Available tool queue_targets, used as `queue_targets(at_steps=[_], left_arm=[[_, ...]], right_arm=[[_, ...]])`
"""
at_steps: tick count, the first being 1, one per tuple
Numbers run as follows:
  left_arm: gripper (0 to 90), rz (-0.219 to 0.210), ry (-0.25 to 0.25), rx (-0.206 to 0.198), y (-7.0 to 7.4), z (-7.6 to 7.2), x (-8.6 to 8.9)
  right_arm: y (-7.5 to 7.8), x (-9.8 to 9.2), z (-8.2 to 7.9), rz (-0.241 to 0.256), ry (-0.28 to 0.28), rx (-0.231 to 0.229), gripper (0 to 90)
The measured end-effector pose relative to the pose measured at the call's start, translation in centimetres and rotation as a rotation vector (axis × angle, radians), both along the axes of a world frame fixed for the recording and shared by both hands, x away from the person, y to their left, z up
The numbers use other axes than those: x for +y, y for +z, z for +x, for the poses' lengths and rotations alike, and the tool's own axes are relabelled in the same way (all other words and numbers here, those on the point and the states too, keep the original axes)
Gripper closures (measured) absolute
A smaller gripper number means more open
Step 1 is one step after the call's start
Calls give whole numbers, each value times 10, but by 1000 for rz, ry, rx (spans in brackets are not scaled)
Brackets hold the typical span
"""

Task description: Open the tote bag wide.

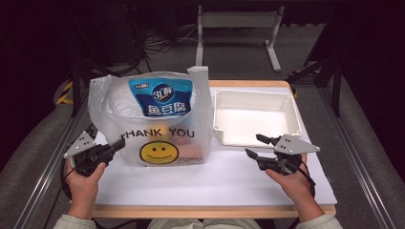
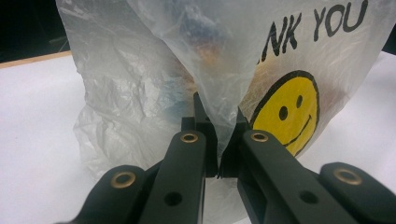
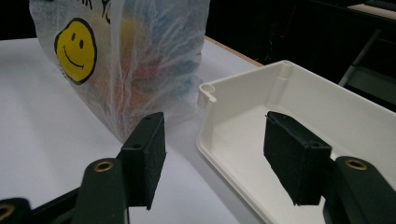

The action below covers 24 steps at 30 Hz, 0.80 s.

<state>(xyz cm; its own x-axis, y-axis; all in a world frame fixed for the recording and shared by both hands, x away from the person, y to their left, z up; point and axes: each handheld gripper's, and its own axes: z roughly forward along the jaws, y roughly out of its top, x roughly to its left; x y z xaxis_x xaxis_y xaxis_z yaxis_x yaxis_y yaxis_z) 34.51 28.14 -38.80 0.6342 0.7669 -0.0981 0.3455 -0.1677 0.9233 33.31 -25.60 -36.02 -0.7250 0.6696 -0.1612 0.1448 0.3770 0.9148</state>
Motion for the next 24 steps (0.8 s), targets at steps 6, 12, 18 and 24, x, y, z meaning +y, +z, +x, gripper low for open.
queue_targets(at_steps=[6,12,18,24], left_arm=[[896,3,-1,-2,-1,0,0],[896,6,-1,-5,0,-1,0],[895,3,-1,-8,0,-1,0],[894,7,-4,-11,-1,-1,1]], right_arm=[[13,26,11,9,37,5,371],[20,49,19,28,77,2,361],[25,75,31,43,112,8,350],[18,96,44,58,128,45,330]])
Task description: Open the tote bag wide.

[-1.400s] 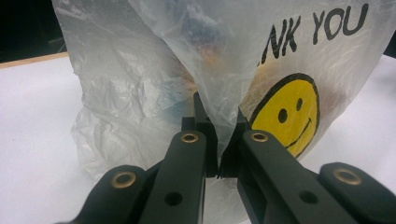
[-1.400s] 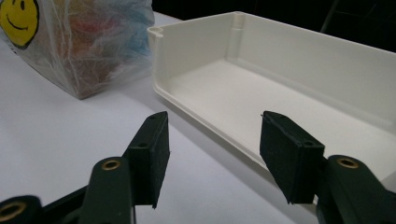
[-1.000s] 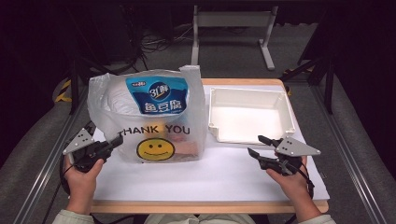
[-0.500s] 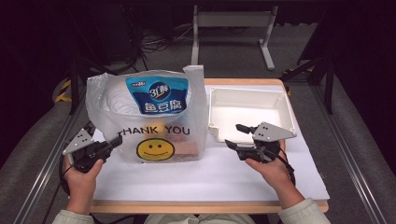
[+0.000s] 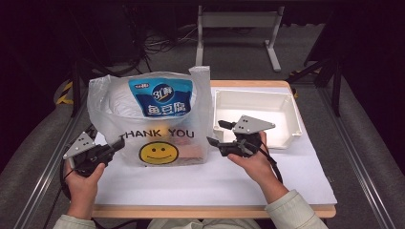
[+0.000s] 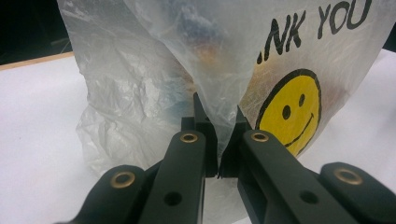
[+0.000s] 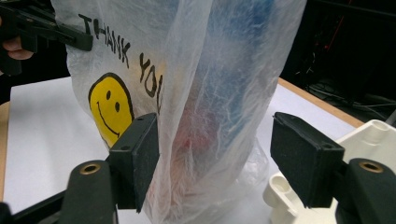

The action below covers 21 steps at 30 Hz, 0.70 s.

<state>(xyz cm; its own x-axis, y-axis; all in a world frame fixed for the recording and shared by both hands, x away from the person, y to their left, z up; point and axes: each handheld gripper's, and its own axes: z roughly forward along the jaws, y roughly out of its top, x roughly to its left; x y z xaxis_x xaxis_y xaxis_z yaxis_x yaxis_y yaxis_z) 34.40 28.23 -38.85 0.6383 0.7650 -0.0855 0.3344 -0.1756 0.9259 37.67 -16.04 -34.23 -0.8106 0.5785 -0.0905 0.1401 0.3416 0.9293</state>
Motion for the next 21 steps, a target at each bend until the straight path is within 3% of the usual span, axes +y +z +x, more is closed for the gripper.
queue_targets(at_steps=[8,14,21], left_arm=[[893,6,-2,-1,-1,0,0],[893,4,-7,-6,-1,0,-1],[892,5,-7,-8,-1,0,0]], right_arm=[[-11,17,12,2,20,59,324],[-16,22,13,-39,-7,59,633],[-17,22,12,-40,-4,49,863]])
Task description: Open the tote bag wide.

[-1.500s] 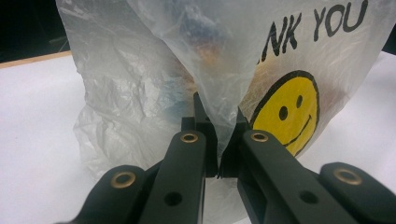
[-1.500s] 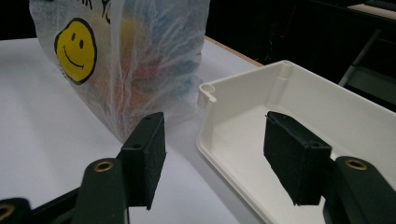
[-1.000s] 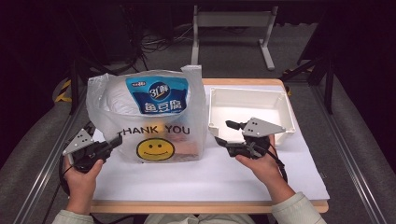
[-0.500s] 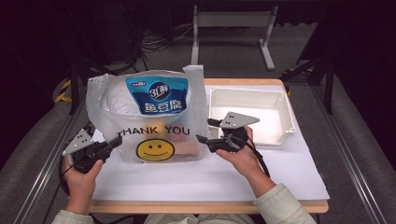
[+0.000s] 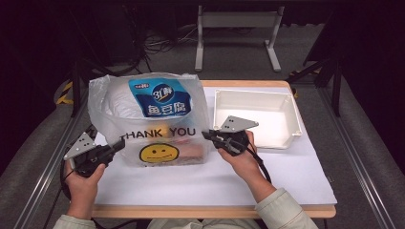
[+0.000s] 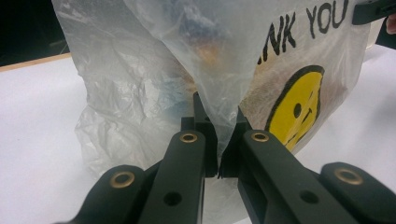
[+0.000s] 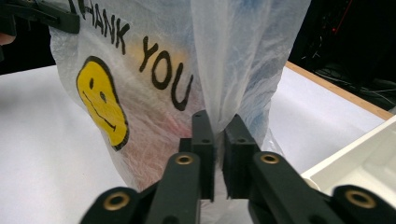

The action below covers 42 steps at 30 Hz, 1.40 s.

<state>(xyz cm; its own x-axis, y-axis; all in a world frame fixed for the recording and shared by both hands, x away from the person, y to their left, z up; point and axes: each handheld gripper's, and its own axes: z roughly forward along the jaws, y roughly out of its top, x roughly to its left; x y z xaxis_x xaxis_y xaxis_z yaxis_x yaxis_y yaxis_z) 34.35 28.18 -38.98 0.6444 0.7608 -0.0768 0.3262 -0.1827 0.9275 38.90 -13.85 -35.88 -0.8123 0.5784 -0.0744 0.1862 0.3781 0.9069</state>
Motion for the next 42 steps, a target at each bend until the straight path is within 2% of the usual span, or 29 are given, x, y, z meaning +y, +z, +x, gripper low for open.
queue_targets(at_steps=[10,14,18,31,33,42], left_arm=[[874,11,4,-1,-2,-1,2],[884,17,3,14,-5,1,6],[893,33,1,29,-7,2,6],[893,59,-3,126,-23,12,8],[893,59,-3,126,-23,12,8],[892,77,-27,203,-33,17,7]], right_arm=[[-5,-2,4,6,-8,26,895],[-7,-4,6,15,-13,41,895],[-10,-2,6,1,-12,47,896],[-22,3,8,-44,-2,77,895],[-25,4,8,-52,-2,82,895],[-31,5,8,-73,5,102,895]])
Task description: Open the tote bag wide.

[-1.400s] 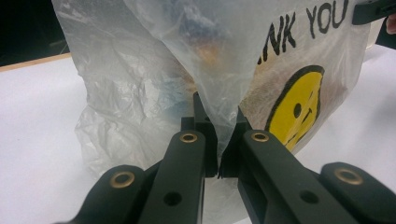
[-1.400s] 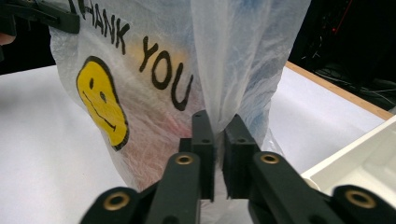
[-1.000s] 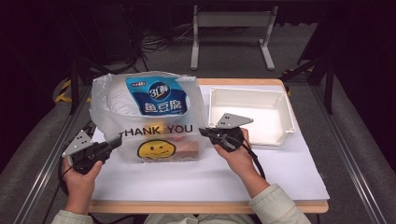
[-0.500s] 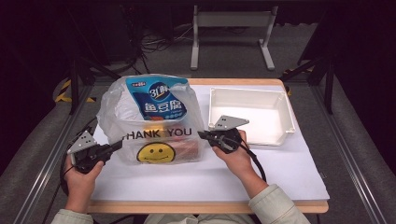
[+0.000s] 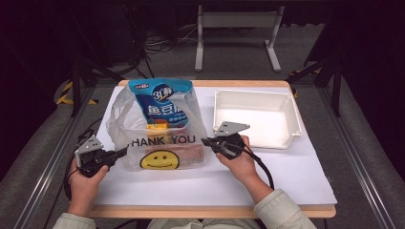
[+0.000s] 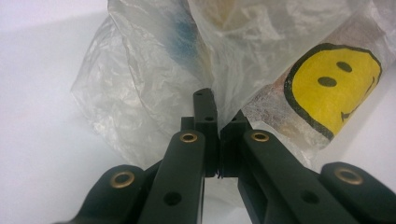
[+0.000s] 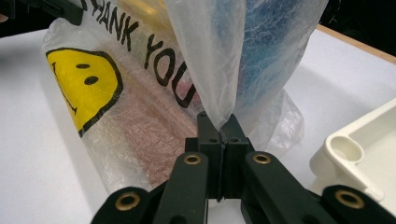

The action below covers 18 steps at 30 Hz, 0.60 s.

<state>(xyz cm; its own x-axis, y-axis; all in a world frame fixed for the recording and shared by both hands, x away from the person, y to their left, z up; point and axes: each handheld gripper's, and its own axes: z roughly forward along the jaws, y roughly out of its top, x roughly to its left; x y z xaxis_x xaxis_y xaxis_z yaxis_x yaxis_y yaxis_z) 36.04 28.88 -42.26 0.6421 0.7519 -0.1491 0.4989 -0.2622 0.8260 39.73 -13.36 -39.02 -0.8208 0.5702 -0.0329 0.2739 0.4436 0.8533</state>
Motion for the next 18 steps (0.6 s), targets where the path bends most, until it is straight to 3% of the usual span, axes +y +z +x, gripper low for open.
queue_targets(at_steps=[7,18], left_arm=[[890,2,-44,58,-3,-1,1],[883,16,-93,87,-5,-4,0]], right_arm=[[-5,-2,-4,-31,8,12,894],[-7,-7,-13,-62,14,23,894]])
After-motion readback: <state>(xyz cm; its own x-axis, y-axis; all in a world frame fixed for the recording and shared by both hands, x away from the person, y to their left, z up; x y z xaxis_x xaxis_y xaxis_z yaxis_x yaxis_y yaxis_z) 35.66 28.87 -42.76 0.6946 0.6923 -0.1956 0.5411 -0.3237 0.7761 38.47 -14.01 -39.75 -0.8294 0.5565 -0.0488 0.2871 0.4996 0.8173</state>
